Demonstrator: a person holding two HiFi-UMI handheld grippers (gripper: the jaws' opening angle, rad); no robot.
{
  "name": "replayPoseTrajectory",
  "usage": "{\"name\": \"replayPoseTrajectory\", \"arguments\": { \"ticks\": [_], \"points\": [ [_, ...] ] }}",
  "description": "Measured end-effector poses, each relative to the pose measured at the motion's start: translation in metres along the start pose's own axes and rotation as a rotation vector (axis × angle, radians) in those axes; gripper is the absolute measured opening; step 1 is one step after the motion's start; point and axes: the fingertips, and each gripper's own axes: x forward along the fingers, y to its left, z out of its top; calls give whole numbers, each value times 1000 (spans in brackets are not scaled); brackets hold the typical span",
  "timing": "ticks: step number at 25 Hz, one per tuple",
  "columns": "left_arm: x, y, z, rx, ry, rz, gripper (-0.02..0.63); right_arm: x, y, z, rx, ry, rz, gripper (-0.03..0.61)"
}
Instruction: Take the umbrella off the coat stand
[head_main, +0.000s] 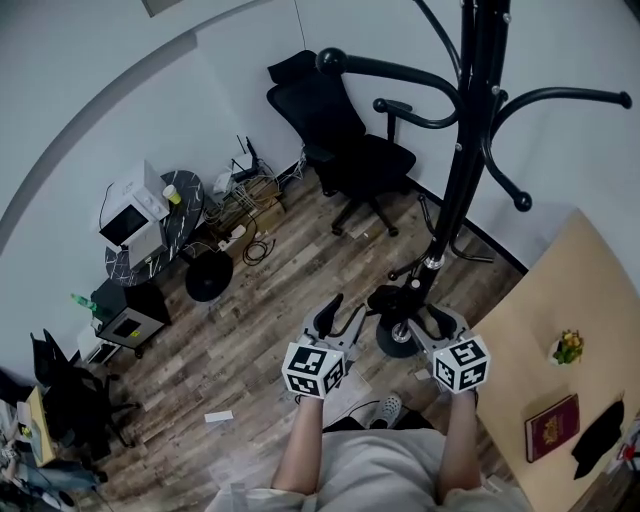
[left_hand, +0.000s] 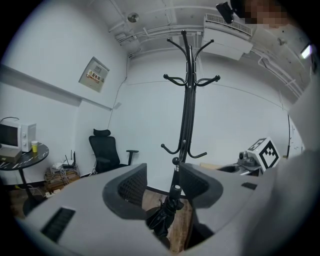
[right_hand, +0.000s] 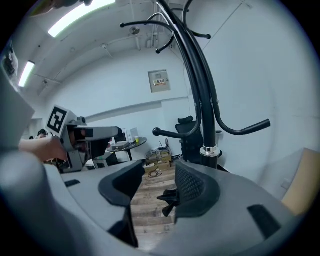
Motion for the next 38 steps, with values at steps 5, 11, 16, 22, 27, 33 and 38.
{"name": "replayPoseTrajectory", "arguments": {
  "ticks": [5, 11, 16, 22, 27, 33, 38],
  "points": [
    [9, -4, -18, 5, 35, -1, 206, 5, -7, -6, -5, 17, 14, 216],
    [7, 10, -42, -22, 60, 37, 201, 18, -1, -34, 125, -30, 80, 218],
    [17, 7, -69, -47, 97, 14, 199, 27, -9, -61, 133, 5, 55, 216],
    [35, -3, -76, -51, 131, -54, 198, 30, -25, -55, 115, 5, -31, 208],
    [55, -13, -72, -29, 127, -115, 196, 34, -36, -47, 113, -6, -53, 201],
    [81, -10, -60, -25, 89, -160, 175, 32, -53, -30, 111, -32, -106, 196],
    [104, -14, -57, -4, 88, -217, 171, 37, -63, -24, 106, -33, -126, 196]
  ]
}}
